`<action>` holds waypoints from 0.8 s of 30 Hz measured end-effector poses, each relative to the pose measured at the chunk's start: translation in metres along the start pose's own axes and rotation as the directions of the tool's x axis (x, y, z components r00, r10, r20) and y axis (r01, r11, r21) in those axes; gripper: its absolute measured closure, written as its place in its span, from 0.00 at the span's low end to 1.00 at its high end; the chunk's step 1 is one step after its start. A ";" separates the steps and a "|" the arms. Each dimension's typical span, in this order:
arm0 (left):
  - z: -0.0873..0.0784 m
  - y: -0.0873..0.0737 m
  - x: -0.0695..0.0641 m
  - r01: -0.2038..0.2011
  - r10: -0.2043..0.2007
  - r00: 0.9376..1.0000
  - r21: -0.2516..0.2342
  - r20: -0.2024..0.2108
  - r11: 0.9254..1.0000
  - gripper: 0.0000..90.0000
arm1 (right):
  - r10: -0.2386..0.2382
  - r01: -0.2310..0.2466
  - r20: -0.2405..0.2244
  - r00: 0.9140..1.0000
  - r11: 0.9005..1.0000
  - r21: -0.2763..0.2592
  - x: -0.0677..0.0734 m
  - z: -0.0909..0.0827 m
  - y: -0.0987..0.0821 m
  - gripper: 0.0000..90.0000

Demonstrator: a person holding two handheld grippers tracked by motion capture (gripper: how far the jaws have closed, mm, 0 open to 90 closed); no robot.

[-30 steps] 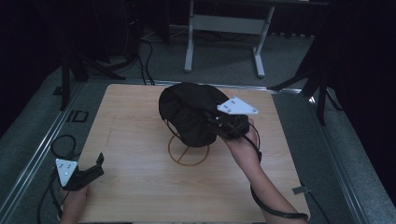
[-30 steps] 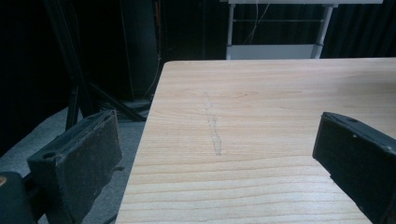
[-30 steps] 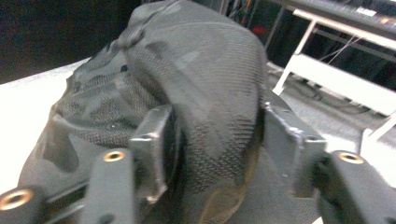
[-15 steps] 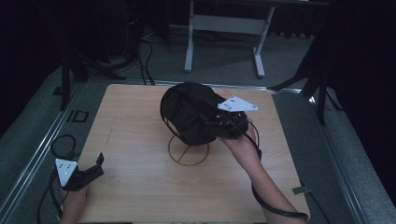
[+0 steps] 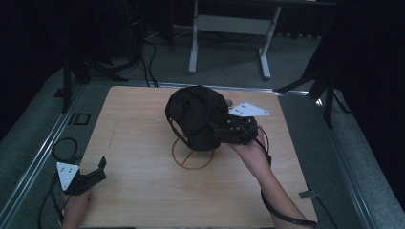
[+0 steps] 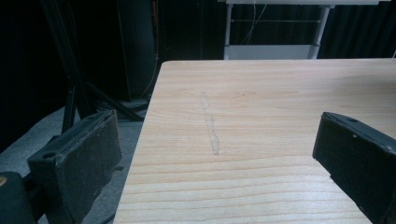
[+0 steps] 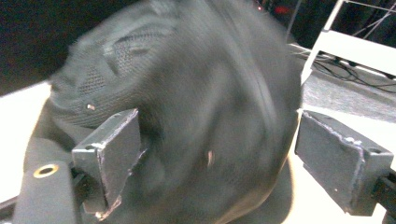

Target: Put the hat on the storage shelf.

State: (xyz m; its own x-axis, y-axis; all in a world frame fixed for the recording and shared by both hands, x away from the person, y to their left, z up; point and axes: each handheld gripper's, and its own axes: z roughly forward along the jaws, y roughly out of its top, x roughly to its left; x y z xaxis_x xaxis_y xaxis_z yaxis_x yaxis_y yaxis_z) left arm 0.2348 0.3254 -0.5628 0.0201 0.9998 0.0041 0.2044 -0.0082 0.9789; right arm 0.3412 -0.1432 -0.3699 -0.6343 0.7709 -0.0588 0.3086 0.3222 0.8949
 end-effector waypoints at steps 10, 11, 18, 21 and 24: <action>0.000 0.000 0.000 0.000 0.000 1.000 0.001 0.001 1.000 0.02 | 0.005 -0.006 -0.024 1.000 1.000 -0.018 0.000 -0.001 0.001 0.15; 0.000 0.000 0.000 0.000 0.000 1.000 0.001 0.001 1.000 0.02 | 0.007 -0.008 -0.025 1.000 1.000 -0.018 0.000 -0.001 0.000 0.15; 0.000 0.000 0.000 -0.001 0.001 1.000 0.001 0.000 1.000 0.02 | -0.003 0.002 -0.037 0.999 1.000 -0.027 -0.002 -0.004 -0.004 0.11; 0.000 0.000 0.000 -0.001 0.001 1.000 0.001 0.000 1.000 0.02 | -0.024 0.023 -0.028 0.999 0.999 -0.031 -0.003 -0.007 -0.006 0.11; 0.000 0.000 0.000 0.000 0.000 1.000 0.001 0.000 1.000 0.02 | -0.009 0.007 -0.037 0.999 0.999 -0.043 -0.008 -0.010 -0.008 0.11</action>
State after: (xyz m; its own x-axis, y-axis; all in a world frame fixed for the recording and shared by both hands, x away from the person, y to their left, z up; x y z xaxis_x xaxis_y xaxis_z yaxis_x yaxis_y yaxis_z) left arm 0.2350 0.3253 -0.5628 0.0197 0.9998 0.0043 0.2053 -0.0083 0.9787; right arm 0.3363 -0.1575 -0.3719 -0.6629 0.7470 -0.0502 0.2732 0.3038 0.9127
